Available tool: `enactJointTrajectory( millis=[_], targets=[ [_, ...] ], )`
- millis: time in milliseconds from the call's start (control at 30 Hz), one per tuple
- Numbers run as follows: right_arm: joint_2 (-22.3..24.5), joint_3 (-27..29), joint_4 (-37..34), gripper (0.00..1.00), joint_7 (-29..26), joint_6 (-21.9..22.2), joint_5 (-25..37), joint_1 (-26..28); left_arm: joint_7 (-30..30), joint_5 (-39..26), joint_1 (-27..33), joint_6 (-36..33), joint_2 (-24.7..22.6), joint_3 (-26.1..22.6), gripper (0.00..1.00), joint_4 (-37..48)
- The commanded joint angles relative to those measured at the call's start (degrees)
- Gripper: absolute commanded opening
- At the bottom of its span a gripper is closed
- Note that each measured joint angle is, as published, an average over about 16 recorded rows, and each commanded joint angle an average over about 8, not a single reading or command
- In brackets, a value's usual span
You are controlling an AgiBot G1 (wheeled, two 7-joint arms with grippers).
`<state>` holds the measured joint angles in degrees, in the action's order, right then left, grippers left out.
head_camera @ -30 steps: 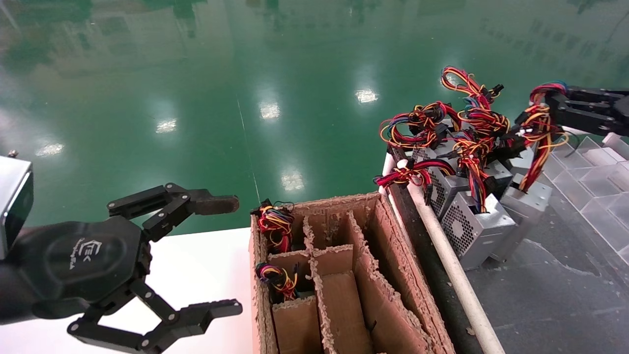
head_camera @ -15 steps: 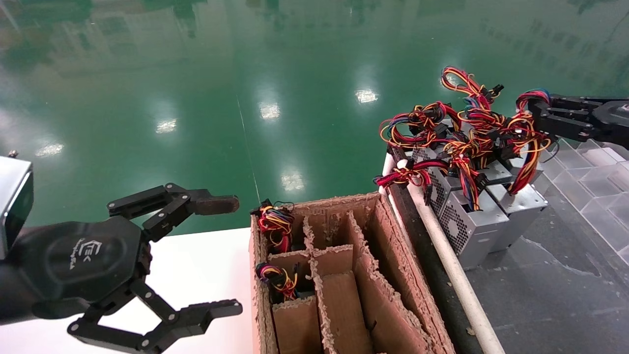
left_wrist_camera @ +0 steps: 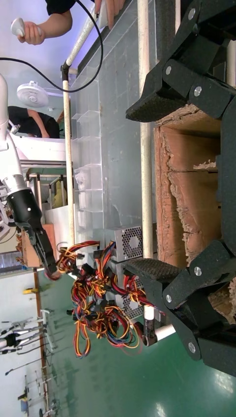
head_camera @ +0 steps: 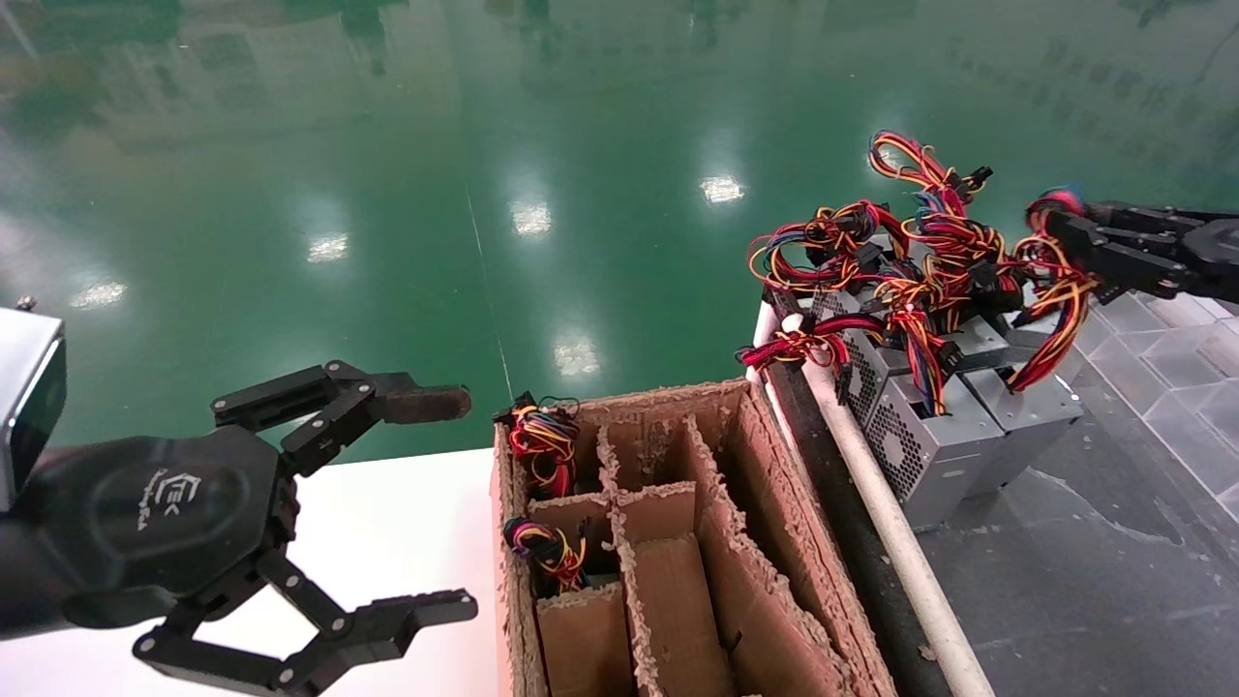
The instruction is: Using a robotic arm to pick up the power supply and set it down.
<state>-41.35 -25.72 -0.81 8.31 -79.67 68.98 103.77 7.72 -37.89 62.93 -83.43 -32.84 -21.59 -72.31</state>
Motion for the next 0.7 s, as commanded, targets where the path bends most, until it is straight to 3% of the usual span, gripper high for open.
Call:
enactJointTrajectory(
  millis=[33, 333, 700],
  targets=[
    [0.19, -0.07, 0.00, 1.00, -0.07, 0.32, 0.10, -0.08, 0.00, 0.00, 0.00, 0.00, 0.00, 0.00, 1.00, 0.00],
    [1.65, 0.00, 0.44, 1.00, -0.80, -0.65, -0.01, 0.55, 0.00, 0.00, 0.00, 0.00, 0.00, 0.00, 1.00, 0.00],
    [4.51, 3.52, 2.47, 1.00, -3.80, -8.76, -5.55, 0.03, -0.01, 0.01, -0.01, 0.01, 0.01, 0.00, 1.00, 0.01]
  ],
)
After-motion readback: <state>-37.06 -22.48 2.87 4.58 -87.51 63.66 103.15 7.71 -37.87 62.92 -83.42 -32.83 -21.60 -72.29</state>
